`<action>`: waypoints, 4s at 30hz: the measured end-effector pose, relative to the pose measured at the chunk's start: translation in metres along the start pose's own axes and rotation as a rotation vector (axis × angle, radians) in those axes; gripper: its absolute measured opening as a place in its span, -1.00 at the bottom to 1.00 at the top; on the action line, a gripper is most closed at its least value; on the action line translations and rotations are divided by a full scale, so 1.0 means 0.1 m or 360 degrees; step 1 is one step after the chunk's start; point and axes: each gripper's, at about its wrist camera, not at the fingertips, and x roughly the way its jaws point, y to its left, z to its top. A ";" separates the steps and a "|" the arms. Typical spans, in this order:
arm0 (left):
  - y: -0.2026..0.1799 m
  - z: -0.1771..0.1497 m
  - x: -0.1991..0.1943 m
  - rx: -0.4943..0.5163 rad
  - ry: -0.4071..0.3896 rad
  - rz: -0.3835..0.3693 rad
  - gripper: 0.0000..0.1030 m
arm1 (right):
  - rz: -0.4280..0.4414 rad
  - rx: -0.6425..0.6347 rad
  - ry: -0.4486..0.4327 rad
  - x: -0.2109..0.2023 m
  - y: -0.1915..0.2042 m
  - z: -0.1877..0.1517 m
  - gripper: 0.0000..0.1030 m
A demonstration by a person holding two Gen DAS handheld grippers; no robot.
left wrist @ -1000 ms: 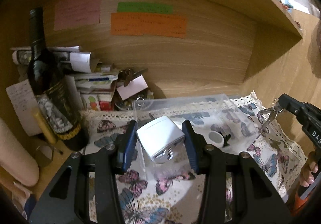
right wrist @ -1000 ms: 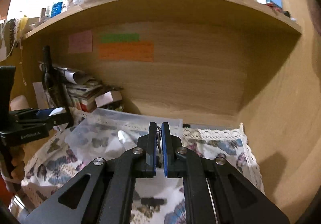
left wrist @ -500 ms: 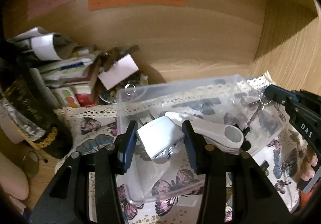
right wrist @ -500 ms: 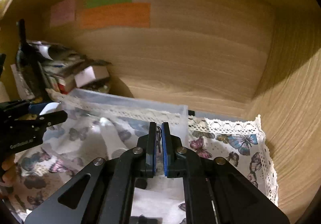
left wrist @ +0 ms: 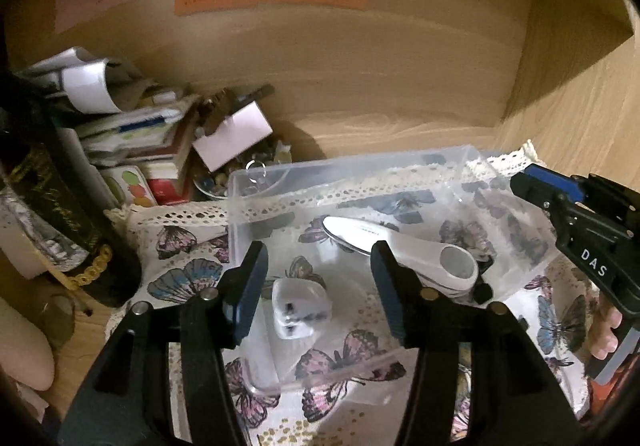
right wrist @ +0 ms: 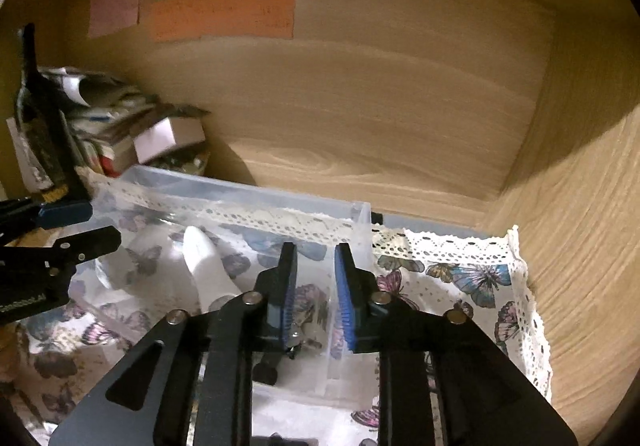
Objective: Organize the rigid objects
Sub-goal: 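Lower the adapter and keys into the clear box and open both grippers, then grasp the dark thread spool with the left gripper while the right grasps the silver rod, then carry the spool and rod into the clear box and open both grippers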
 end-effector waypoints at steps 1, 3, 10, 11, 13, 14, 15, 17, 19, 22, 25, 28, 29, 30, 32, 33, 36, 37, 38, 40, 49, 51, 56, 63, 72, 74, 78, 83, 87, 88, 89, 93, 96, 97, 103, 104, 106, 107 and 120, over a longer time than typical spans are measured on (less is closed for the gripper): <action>0.00 0.00 -0.05 0.0001 -0.0013 0.0002 0.10 | 0.0010 0.0003 -0.0017 -0.07 0.00 0.00 -0.55; 0.00 -0.01 -0.18 0.0013 -0.0048 0.0012 0.23 | 0.0023 0.0008 -0.0048 -0.18 -0.01 0.00 -0.40; 0.01 -0.18 -0.52 0.0022 -0.0090 0.0016 0.52 | 0.0067 0.0013 -0.0142 -0.62 0.04 -0.16 0.08; 0.00 -0.24 -0.57 0.0029 -0.0094 0.0019 0.54 | 0.0077 0.0019 -0.0148 -0.69 0.05 -0.22 0.13; -0.03 -0.34 -0.65 0.0043 -0.0098 0.0028 0.61 | 0.0081 0.0021 -0.0149 -0.76 0.09 -0.30 0.16; -0.04 -0.39 -0.68 0.0049 -0.0095 0.0029 0.62 | 0.0080 0.0024 -0.0145 -0.80 0.11 -0.35 0.17; -0.05 -0.46 -0.71 0.0054 -0.0086 0.0030 0.62 | 0.0079 0.0024 -0.0141 -0.84 0.14 -0.41 0.17; -0.07 -0.56 -0.75 0.0055 -0.0071 0.0016 0.63 | 0.0092 0.0029 -0.0125 -0.90 0.19 -0.53 0.17; -0.07 -0.69 -0.80 0.0055 -0.0044 -0.0008 0.65 | 0.0109 0.0041 -0.0101 -0.95 0.23 -0.65 0.18; -0.09 -0.86 -0.84 0.0060 -0.0013 -0.0018 0.66 | 0.0118 0.0059 -0.0055 -0.98 0.31 -0.84 0.19; -0.11 -1.05 -0.85 0.0085 0.0031 -0.0019 0.66 | 0.0125 0.0087 0.0007 -0.98 0.37 -1.02 0.19; -0.15 -1.22 -0.84 0.0115 0.0073 -0.0018 0.66 | 0.0180 0.0115 0.0084 -0.96 0.44 -1.20 0.20; -0.16 -1.27 -0.84 0.0117 0.0083 -0.0024 0.66 | 0.0198 0.0114 0.0108 -0.95 0.46 -1.26 0.20; -0.17 -1.33 -0.82 0.0115 0.0106 -0.0037 0.66 | 0.0203 0.0106 0.0126 -0.94 0.50 -1.30 0.20; -0.18 -1.42 -0.80 0.0106 0.0140 -0.0057 0.66 | 0.0213 0.0091 0.0174 -0.90 0.55 -1.40 0.19; -0.19 -1.47 -0.78 0.0101 0.0159 -0.0065 0.66 | 0.0221 0.0093 0.0192 -0.88 0.57 -1.44 0.19; -0.22 -1.58 -0.73 0.0094 0.0201 -0.0091 0.66 | 0.0235 0.0096 0.0248 -0.83 0.60 -1.55 0.19; -0.23 -1.60 -0.72 0.0093 0.0211 -0.0102 0.66 | 0.0231 0.0094 0.0261 -0.82 0.61 -1.58 0.19; -0.24 -1.62 -0.71 0.0093 0.0222 -0.0113 0.66 | 0.0229 0.0090 0.0276 -0.80 0.60 -1.61 0.19; -0.27 -1.65 -0.66 0.0092 0.0258 -0.0139 0.66 | 0.0247 0.0105 0.0294 -0.77 0.57 -1.63 0.16; -0.37 -1.66 -0.62 0.0157 0.0204 -0.0138 0.04 | 0.0214 0.0106 0.0276 -0.74 0.46 -1.62 -0.72; -0.38 -1.66 -0.64 0.0171 0.0193 -0.0172 -0.32 | 0.0217 0.0127 0.0268 -0.74 0.44 -1.61 -0.73; -0.37 -1.65 -0.65 0.0166 0.0190 -0.0164 -0.56 | 0.0178 0.0179 0.0203 -0.79 0.34 -1.53 -0.73; -0.32 -1.50 -0.76 0.0130 0.0090 -0.0098 -0.56 | 0.0134 0.0211 0.0039 -0.96 0.16 -1.24 -0.73; -0.17 -1.02 -0.92 0.0068 -0.0098 -0.0042 -0.56 | 0.0100 0.0195 -0.0146 -1.06 0.06 -0.79 -0.73; -0.12 -0.91 -0.94 0.0060 -0.0131 -0.0030 -0.56 | 0.0103 0.0179 -0.0184 -1.07 0.05 -0.67 -0.73; -0.06 -0.68 -0.93 0.0055 -0.0184 0.0013 -0.56 | 0.0102 0.0135 -0.0256 -1.07 0.05 -0.42 -0.73; -0.01 -0.40 -0.86 0.0030 -0.0202 0.0008 -0.56 | 0.0116 0.0097 -0.0319 -0.99 0.05 -0.12 -0.73; -0.03 -0.20 -0.77 0.0028 -0.0207 -0.0005 -0.56 | 0.0125 0.0088 -0.0349 -0.87 0.03 0.08 -0.73; -0.04 -0.16 -0.75 0.0035 -0.0209 -0.0004 -0.56 | 0.0124 0.0084 -0.0351 -0.83 0.03 0.12 -0.73; -0.06 -0.12 -0.72 0.0040 -0.0208 -0.0005 -0.56 | 0.0119 0.0081 -0.0352 -0.78 0.02 0.17 -0.73; -0.08 0.02 -0.55 0.0054 -0.0183 -0.0023 -0.56 | 0.0091 0.0072 -0.0320 -0.56 0.00 0.24 -0.73; -0.10 0.07 -0.38 0.0062 -0.0136 -0.0035 -0.56 | 0.0071 0.0062 -0.0243 -0.31 -0.02 0.23 -0.73; -0.11 0.08 -0.31 0.0065 -0.0113 -0.0045 -0.56 | 0.0070 0.0062 -0.0204 -0.20 -0.03 0.21 -0.73; -0.17 0.07 0.12 0.0079 0.0043 -0.0071 -0.56 | 0.0125 0.0097 0.0032 0.26 -0.04 0.10 -0.73; -0.18 0.06 0.18 0.0080 0.0064 -0.0075 -0.56 | 0.0122 0.0085 0.0055 0.30 -0.02 0.09 -0.73; -0.20 0.03 0.28 0.0084 0.0104 -0.0082 -0.56 | 0.0127 0.0060 0.0102 0.36 0.03 0.04 -0.73; -0.21 0.01 0.32 0.0090 0.0119 -0.0080 -0.56 | 0.0135 0.0048 0.0126 0.38 0.05 0.02 -0.73; -0.31 -0.04 0.31 0.0142 0.0122 -0.0029 -0.53 | 0.0145 0.0001 0.0289 0.45 0.12 -0.08 -0.69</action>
